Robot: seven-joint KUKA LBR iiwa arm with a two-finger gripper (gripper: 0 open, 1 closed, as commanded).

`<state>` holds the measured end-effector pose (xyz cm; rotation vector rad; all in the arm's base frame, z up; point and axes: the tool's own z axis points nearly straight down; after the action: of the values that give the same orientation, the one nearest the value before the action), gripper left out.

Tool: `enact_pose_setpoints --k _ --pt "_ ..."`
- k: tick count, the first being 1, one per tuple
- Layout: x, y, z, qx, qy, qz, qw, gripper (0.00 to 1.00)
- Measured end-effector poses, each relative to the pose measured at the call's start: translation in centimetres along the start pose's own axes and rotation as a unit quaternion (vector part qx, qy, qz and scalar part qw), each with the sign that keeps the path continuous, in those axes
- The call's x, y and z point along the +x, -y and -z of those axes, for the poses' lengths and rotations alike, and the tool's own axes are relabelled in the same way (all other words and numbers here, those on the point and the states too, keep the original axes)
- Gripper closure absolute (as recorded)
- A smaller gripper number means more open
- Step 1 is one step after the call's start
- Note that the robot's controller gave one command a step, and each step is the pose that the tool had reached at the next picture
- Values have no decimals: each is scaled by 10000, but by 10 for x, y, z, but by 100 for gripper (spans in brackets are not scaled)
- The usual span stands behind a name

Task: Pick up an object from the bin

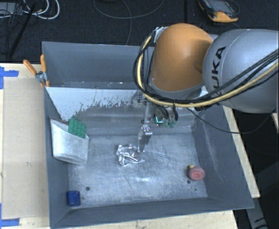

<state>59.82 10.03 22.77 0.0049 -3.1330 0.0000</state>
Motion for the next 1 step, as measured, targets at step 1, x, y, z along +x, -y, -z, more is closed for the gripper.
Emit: enact_pose_setpoints --k 1 --pt "4 12 -157 -15 65 -292 9996 0"
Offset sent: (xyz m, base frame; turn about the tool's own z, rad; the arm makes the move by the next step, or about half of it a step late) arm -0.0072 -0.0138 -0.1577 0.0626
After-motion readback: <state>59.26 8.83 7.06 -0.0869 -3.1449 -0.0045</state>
